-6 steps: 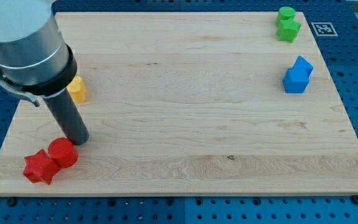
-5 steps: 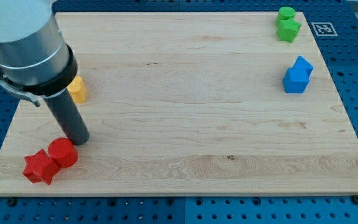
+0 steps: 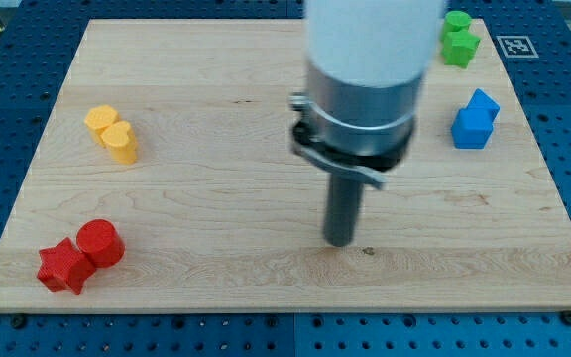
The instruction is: Push the blue cube to the center of the board
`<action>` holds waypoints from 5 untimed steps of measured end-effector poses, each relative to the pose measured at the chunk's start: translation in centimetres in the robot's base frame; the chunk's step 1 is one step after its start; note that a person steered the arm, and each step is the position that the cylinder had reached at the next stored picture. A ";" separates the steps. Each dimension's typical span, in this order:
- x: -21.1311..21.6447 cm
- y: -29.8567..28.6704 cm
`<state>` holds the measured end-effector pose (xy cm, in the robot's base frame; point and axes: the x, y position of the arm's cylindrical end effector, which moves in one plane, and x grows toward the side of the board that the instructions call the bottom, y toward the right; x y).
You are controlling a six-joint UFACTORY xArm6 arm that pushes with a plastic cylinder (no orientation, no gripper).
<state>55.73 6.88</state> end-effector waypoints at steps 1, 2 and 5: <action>0.3 6.0; 0.5 11.5; 0.5 21.3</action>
<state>56.22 28.18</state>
